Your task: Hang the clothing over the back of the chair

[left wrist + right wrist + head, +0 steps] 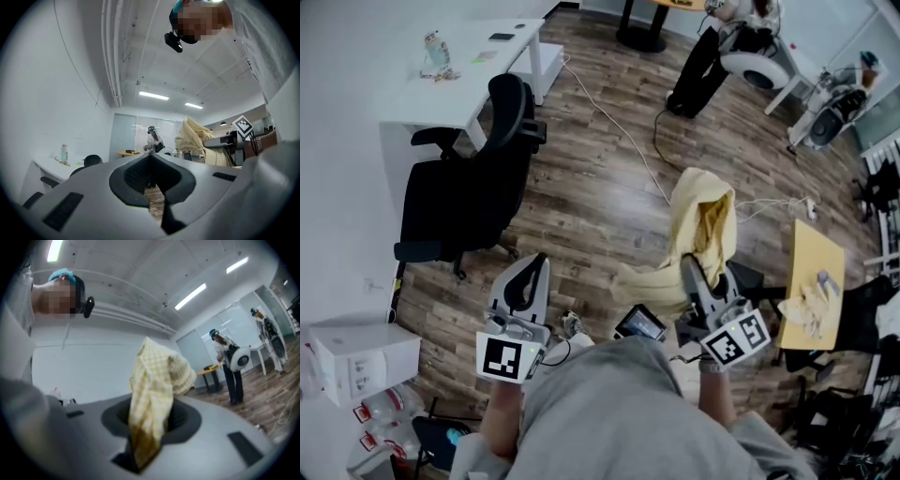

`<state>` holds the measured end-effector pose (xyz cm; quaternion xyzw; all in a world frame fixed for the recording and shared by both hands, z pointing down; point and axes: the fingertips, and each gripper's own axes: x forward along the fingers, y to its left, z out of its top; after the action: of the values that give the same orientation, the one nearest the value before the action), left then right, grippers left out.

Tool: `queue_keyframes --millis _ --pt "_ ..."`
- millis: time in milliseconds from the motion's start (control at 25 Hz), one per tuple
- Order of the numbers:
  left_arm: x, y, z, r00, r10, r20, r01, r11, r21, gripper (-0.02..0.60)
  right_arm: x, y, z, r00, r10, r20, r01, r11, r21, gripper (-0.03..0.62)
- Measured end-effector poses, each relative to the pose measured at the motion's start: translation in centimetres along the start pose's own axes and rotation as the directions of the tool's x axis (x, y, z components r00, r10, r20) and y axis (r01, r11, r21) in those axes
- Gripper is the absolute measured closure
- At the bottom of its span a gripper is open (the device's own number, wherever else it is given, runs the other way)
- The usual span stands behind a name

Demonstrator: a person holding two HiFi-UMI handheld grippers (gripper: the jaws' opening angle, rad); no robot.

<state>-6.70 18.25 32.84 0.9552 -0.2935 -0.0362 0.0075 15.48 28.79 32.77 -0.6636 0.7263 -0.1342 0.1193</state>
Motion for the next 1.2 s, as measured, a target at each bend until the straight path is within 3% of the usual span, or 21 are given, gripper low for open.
queue_keyframes --millis 440,840,1200 --pt "-0.9 4.1 0.5 0.999 0.046 0.004 -0.046 0.999 0.005 0.549 4.9 1.0 -0.2 0.999 0.021 -0.038 -0.021 1.0 -0.001 0.465" --pt "-2.8 9.6 -0.1 0.977 0.215 0.004 -0.215 0.977 0.002 0.549 12.3 1.3 -0.5 0.991 0.124 -0.058 -0.124 0.992 0.002 0.464" --pt "0.9 14.4 0.7 0.95 0.313 0.017 -0.313 0.95 0.009 0.549 21.4 0.2 -0.1 0.971 0.221 -0.094 -0.221 0.975 0.009 0.464"
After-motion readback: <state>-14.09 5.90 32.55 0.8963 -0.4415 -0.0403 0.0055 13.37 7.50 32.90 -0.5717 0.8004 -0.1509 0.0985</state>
